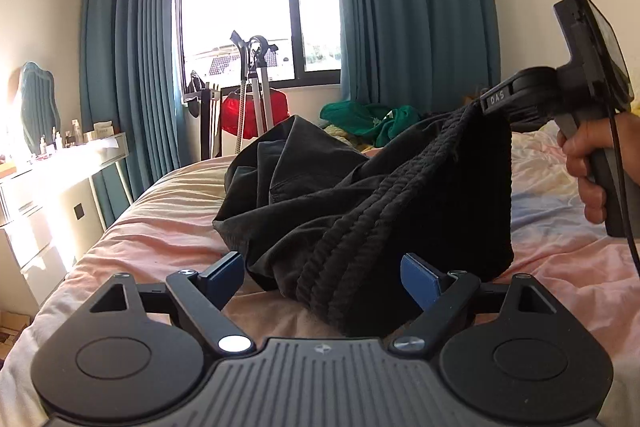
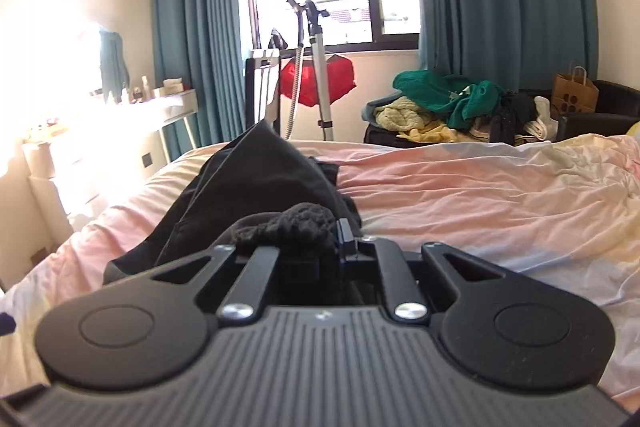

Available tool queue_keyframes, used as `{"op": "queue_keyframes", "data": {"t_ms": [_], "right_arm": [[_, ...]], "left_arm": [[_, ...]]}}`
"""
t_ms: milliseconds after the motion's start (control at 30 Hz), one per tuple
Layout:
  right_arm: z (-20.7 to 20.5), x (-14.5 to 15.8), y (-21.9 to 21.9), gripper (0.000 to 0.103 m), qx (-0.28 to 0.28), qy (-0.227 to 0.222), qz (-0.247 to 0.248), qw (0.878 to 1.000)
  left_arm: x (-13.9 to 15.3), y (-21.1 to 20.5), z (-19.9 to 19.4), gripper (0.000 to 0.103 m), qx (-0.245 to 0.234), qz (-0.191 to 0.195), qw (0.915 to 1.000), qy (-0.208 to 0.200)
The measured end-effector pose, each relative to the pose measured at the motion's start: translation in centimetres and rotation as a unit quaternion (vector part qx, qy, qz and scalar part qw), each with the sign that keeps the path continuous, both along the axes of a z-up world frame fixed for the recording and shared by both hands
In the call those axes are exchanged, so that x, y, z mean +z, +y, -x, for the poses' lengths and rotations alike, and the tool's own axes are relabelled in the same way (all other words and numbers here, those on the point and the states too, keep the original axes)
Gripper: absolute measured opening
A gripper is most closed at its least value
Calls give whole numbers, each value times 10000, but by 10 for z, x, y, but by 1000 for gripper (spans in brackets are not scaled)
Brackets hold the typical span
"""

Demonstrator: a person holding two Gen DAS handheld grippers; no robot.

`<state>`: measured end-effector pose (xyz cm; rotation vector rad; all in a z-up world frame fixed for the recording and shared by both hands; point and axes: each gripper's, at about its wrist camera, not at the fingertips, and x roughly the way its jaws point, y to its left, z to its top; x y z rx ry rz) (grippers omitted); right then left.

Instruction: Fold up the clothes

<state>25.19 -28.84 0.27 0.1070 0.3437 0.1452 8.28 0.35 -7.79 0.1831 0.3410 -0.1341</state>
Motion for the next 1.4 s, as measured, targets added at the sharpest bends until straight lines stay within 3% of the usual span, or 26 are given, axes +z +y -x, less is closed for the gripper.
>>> {"op": "queue_keyframes", "data": {"t_ms": [100, 233, 300, 400, 500, 633, 667, 733, 833, 967, 1167, 1267, 1400], "right_arm": [[-13, -3, -56, 11, -531, -43, -398, 9978], [-31, -41, -116, 11, -1193, 226, -994, 9876], [-38, -61, -131, 11, -1361, 487, -1255, 9815], [-51, -85, -139, 11, -1457, 821, -1399, 9760], [-54, -91, -137, 11, -1416, 859, -1334, 9771], [-53, -88, -139, 11, -1358, 771, -1354, 9784], [-53, -86, -140, 11, -1349, 760, -1382, 9782], [-50, -84, -138, 11, -1342, 754, -1367, 9786], [-44, -78, -133, 11, -1307, 698, -1274, 9807], [-31, -66, -121, 11, -1245, 631, -1170, 9833], [-17, -80, -100, 12, -1601, 788, -1099, 9778], [-8, -99, -95, 11, -1850, 856, -1498, 9675], [-1, -91, -77, 11, -1767, 682, -951, 9773]], "left_arm": [[-20, -26, -23, 88, -22, -288, 9992, 274], [-49, -56, -52, 87, 57, -366, 9974, 617], [-61, -72, -60, 87, -26, -535, 9967, 612], [-78, -95, -72, 85, 122, -1159, 9922, 442], [-89, -96, -91, 80, 500, -1125, 9899, 703], [-82, -62, -103, 76, 780, 33, 9931, 873], [-80, -53, -104, 69, 778, 346, 9923, 897], [-77, -40, -106, 66, 923, 654, 9896, 884], [-74, -30, -110, 62, 1009, 840, 9884, 764], [-80, -34, -119, 59, 955, 735, 9879, 979], [-69, -29, -124, 16, 877, 936, 9888, 760], [-51, -10, -122, 14, 1028, 1332, 9837, 630], [-9, 13, -126, 11, 1198, 1636, 9785, 369]]}}
